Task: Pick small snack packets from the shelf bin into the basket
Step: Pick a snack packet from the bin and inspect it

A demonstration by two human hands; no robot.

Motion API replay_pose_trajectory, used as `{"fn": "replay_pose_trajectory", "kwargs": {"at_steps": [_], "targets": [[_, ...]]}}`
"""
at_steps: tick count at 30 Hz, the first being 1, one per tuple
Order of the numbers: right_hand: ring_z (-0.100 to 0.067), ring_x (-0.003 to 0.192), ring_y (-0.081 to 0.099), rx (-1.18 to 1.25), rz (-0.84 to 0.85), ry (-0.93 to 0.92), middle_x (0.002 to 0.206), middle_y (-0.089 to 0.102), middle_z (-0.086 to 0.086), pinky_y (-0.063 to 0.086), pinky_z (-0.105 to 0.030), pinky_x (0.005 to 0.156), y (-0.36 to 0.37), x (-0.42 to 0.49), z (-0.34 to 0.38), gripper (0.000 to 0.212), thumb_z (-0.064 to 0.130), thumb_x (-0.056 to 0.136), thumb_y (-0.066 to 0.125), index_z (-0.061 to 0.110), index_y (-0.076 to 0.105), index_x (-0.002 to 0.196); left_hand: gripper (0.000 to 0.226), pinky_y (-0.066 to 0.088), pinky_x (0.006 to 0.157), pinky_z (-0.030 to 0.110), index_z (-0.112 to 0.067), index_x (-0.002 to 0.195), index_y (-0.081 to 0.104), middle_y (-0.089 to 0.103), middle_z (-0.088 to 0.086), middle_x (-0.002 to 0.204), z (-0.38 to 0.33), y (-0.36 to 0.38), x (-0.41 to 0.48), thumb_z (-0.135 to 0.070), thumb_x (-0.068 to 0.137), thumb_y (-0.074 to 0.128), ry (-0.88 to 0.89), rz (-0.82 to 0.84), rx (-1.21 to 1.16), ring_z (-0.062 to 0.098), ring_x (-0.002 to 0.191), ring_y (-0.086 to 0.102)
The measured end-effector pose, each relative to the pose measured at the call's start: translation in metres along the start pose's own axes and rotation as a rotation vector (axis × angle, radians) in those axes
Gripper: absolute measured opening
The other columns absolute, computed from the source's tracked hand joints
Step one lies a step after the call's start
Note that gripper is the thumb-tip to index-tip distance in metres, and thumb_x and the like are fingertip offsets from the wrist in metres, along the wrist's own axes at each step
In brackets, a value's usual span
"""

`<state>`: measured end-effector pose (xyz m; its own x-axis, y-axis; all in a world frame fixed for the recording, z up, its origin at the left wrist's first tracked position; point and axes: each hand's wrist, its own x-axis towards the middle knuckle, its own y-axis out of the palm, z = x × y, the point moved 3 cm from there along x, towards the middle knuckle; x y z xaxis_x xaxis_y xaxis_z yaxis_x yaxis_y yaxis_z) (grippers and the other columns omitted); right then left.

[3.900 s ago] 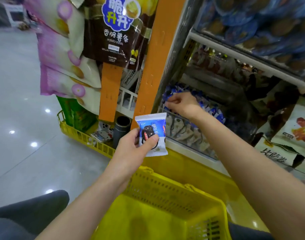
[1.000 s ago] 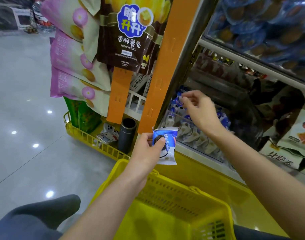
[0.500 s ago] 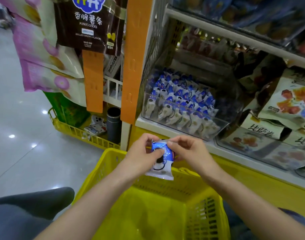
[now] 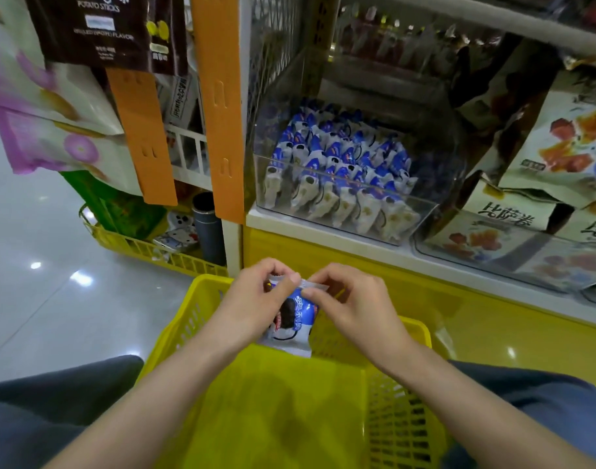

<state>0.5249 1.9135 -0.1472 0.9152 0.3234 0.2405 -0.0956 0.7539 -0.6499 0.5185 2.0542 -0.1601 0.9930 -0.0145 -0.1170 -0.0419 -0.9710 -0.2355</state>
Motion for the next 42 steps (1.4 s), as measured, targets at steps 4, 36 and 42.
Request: {"fn": "replay_pose_trajectory", "kwargs": {"at_steps": [4, 36, 42], "targets": [[0.001, 0.054, 0.060, 0.508, -0.061, 0.386, 0.072, 0.061, -0.002, 0.052, -0.016, 0.052, 0.002, -0.003, -0.010, 0.018, 0.003, 0.089, 0.057, 0.013, 0.056, 0.074, 0.022, 0.044, 0.053, 0.011, -0.015, 0.099, 0.053, 0.059, 0.000, 0.089, 0.005, 0.002, -0.004, -0.013, 0.082, 0.067, -0.091, -0.042, -0.083, 0.007, 0.065, 0.056], [-0.005, 0.076, 0.053, -0.180, -0.171, -0.144, 0.080, 0.061, 0.005, 0.043, -0.017, 0.068, -0.009, -0.008, 0.001, 0.004, 0.017, 0.088, 0.062, 0.014, 0.063, 0.085, 0.011, 0.038, 0.062, 0.008, -0.020, 0.086, 0.051, 0.057, -0.012, 0.080, -0.001, 0.001, -0.010, -0.010, 0.091, 0.056, 0.211, -0.104, 0.204, -0.005, 0.070, 0.052], [-0.002, 0.082, 0.062, 0.123, -0.269, -0.006, 0.085, 0.065, 0.012, 0.049, -0.014, 0.071, -0.022, -0.003, 0.000, 0.014, 0.013, 0.086, 0.064, 0.027, 0.062, 0.082, 0.030, 0.043, 0.069, 0.021, -0.024, 0.084, 0.062, 0.068, -0.004, 0.079, 0.001, 0.001, -0.005, -0.032, 0.098, 0.037, -0.045, -0.067, -0.026, 0.010, 0.075, 0.063]]}}
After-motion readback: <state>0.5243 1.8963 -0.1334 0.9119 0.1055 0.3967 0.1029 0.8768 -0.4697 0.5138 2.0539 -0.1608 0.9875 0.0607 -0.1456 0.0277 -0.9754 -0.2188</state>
